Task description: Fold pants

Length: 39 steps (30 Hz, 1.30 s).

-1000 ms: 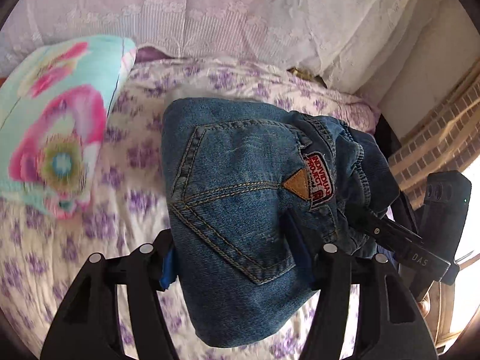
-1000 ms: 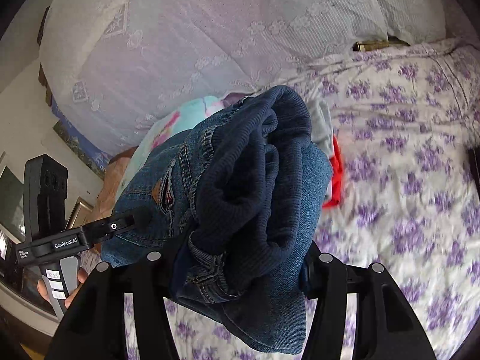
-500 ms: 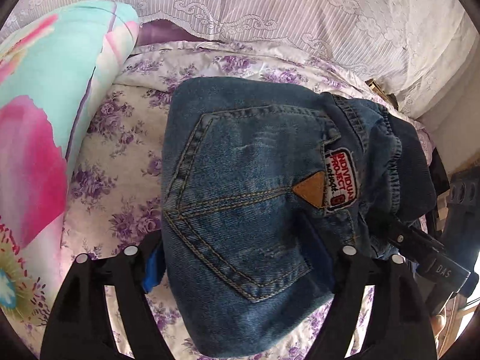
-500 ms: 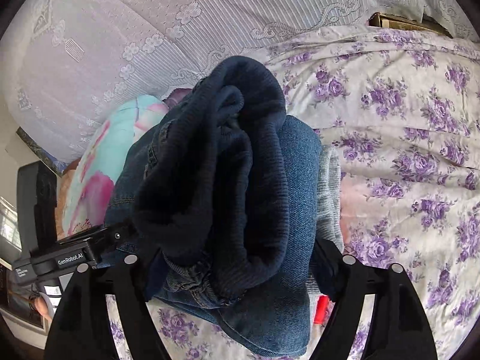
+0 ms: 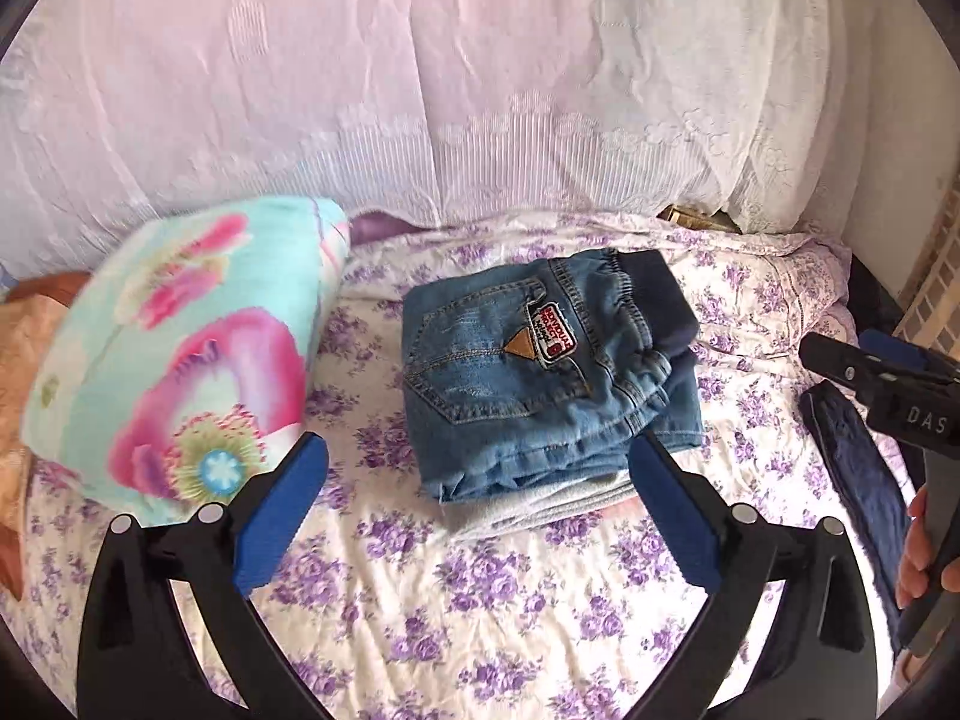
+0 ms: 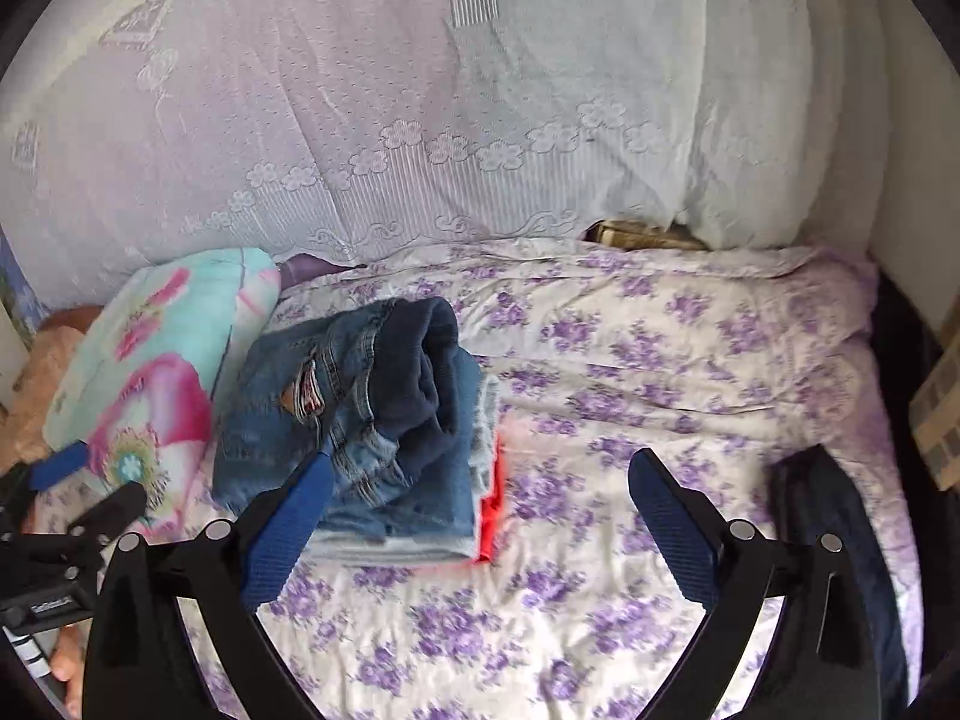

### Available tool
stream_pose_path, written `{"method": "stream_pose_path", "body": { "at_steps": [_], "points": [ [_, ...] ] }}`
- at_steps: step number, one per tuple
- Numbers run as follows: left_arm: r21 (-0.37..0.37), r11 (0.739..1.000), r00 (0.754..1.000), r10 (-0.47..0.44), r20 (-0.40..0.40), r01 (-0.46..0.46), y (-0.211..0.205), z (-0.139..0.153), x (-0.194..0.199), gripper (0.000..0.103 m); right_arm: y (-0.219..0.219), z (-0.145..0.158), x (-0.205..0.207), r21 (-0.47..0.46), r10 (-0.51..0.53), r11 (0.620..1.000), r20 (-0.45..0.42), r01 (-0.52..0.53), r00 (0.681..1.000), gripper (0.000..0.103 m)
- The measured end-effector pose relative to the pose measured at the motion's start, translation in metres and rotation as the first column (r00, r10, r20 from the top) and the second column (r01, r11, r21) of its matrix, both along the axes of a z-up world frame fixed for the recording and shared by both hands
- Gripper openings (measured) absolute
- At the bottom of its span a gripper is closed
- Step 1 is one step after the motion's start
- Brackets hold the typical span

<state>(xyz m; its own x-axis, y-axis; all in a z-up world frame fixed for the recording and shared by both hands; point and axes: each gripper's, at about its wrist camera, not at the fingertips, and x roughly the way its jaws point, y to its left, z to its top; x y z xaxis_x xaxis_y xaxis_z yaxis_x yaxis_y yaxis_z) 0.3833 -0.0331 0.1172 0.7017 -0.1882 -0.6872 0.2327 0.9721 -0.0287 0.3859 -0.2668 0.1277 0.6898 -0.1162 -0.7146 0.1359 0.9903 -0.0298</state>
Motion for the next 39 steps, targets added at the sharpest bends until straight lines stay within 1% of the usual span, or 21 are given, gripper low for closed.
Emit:
{"method": "stream_pose_path", "body": {
  "at_steps": [1,2,4,5,6,8,11,13,15,17,22,26,34,39],
  "points": [
    [0.042,0.999,0.999,0.015,0.035,-0.017,-0.001,0.001,-0.026,0.098,0.008,-0.004,-0.024,-0.053,-0.002,0.999,0.007,0.002,1.000,0.099],
    [0.065,0.997,0.998,0.028,0.061,-0.032,-0.002,0.000,-0.054,0.098,0.016,-0.011,-0.047,-0.103,-0.003,0.995,0.014,0.004,1.000,0.099],
    [0.075,0.996,0.995,0.045,0.089,-0.052,-0.001,-0.008,-0.106,0.098,0.027,-0.031,-0.095,-0.179,-0.029,0.983,0.047,0.037,0.998,0.099],
    [0.068,0.996,0.994,0.055,0.095,-0.062,0.000,-0.012,-0.129,0.098,0.032,-0.043,-0.119,-0.194,-0.040,0.980,0.065,0.052,0.997,0.099],
    [0.050,0.997,0.993,0.058,0.098,-0.063,0.002,-0.017,-0.151,0.098,0.037,-0.055,-0.140,-0.187,-0.032,0.981,0.075,0.046,0.997,0.099],
    [0.012,0.999,0.994,0.045,0.101,-0.047,0.003,-0.026,-0.184,0.098,0.042,-0.075,-0.173,-0.112,-0.005,0.994,0.074,0.013,0.997,0.099],
    [-0.011,0.998,0.993,0.058,0.105,-0.057,0.001,-0.036,-0.209,0.098,0.040,-0.093,-0.193,0.015,0.015,1.000,0.072,-0.016,0.997,0.099],
    [0.013,0.998,0.990,0.065,0.127,-0.067,-0.005,-0.039,-0.214,0.098,0.043,-0.096,-0.201,0.041,0.020,0.999,0.092,-0.024,0.996,0.099],
    [0.033,0.995,0.982,0.084,0.168,-0.091,-0.008,-0.042,-0.218,0.098,0.045,-0.100,-0.209,0.024,0.005,1.000,0.128,-0.008,0.992,0.099],
    [0.031,0.995,0.978,0.092,0.189,-0.100,-0.008,-0.045,-0.219,0.098,0.042,-0.105,-0.218,0.012,-0.010,1.000,0.159,0.008,0.987,0.099],
    [0.040,0.993,0.980,0.105,0.168,-0.114,-0.004,-0.057,-0.213,0.098,0.033,-0.106,-0.226,0.043,-0.016,0.999,0.168,0.009,0.986,0.099],
    [0.034,0.993,0.984,0.111,0.137,-0.117,-0.005,-0.067,-0.207,0.098,0.031,-0.104,-0.230,0.020,-0.042,0.999,0.204,0.039,0.978,0.099],
    [0.047,0.991,0.981,0.119,0.152,-0.128,-0.008,-0.073,-0.208,0.098,0.038,-0.112,-0.224,0.007,-0.022,1.000,0.177,0.021,0.984,0.099],
    [0.041,0.993,0.985,0.106,0.135,-0.113,-0.008,-0.075,-0.206,0.098,0.041,-0.112,-0.226,0.006,-0.018,1.000,0.183,0.018,0.983,0.099]
  ]
}}
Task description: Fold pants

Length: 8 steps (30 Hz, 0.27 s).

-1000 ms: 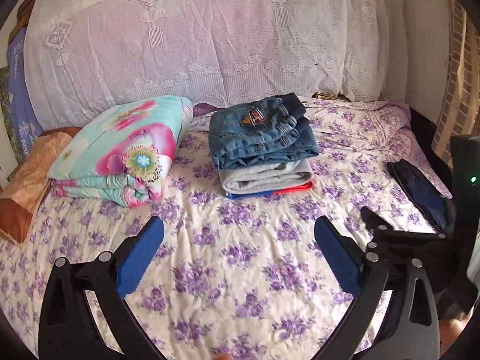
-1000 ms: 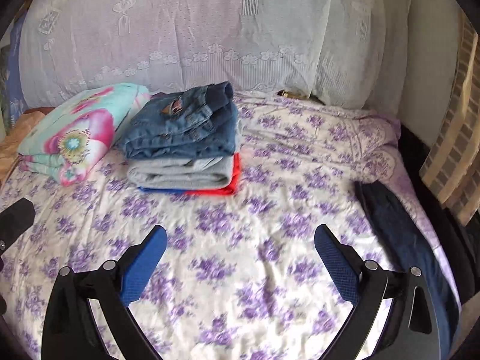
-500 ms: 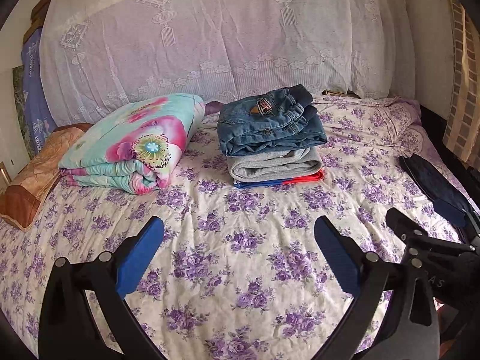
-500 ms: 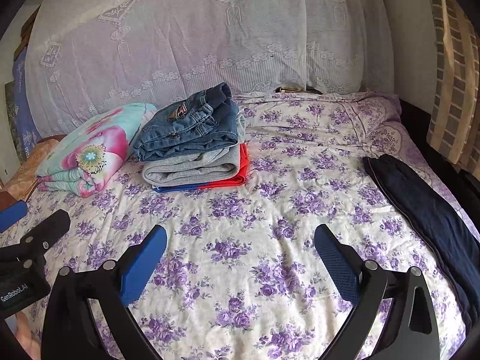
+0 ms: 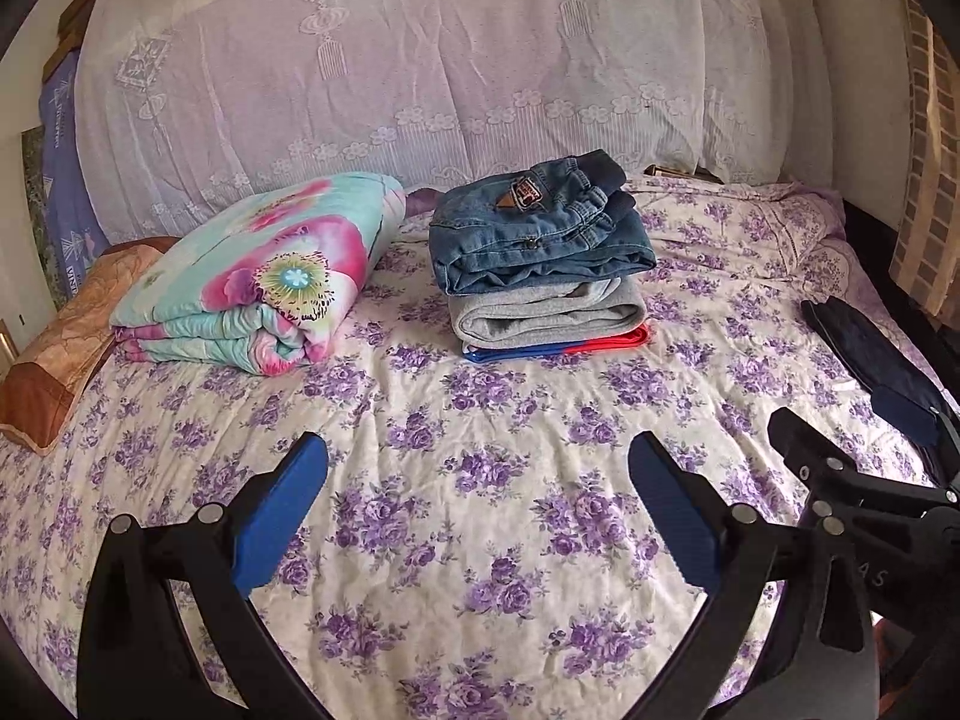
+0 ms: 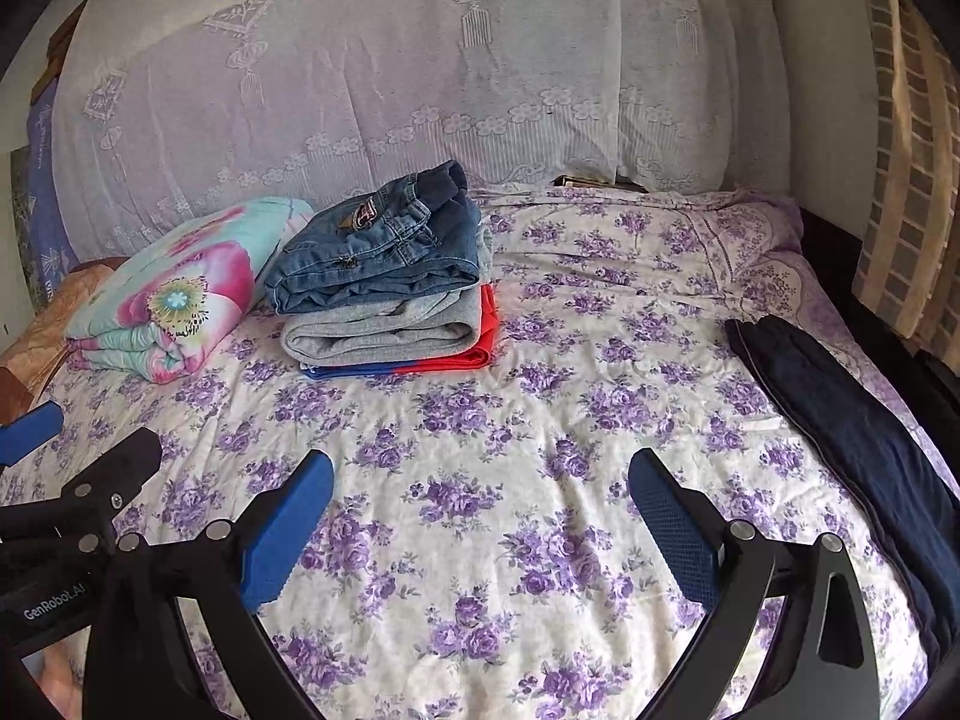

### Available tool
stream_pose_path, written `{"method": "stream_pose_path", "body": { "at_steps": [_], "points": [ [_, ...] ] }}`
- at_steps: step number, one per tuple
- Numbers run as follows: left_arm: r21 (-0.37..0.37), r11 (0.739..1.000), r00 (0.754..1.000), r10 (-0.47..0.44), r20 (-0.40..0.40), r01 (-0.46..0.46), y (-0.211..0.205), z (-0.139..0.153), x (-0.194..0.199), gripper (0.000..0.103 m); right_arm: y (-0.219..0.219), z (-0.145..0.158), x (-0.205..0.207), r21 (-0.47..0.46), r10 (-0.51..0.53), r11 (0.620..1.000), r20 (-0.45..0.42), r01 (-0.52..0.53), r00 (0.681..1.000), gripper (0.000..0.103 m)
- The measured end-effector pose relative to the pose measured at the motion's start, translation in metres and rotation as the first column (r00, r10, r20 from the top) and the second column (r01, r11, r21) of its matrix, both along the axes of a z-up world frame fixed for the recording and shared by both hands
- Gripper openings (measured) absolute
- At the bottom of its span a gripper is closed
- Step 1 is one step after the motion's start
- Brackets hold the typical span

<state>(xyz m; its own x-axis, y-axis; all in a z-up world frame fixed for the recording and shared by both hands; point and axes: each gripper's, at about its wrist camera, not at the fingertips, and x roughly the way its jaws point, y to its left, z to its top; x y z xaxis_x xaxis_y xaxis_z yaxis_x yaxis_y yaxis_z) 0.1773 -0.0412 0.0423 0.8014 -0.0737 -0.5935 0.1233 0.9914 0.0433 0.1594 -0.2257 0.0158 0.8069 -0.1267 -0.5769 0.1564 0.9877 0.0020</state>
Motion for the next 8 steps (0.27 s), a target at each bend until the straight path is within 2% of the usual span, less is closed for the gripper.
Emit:
{"method": "stream_pose_path", "body": {
  "at_steps": [8],
  "points": [
    [-0.009,1.000,1.000,0.004,-0.004,-0.004,0.0019,-0.0009,-0.0002,0.098,0.0017,-0.0004,-0.0010,0.005,0.003,1.000,-0.003,-0.003,1.000,0.099]
  ]
}}
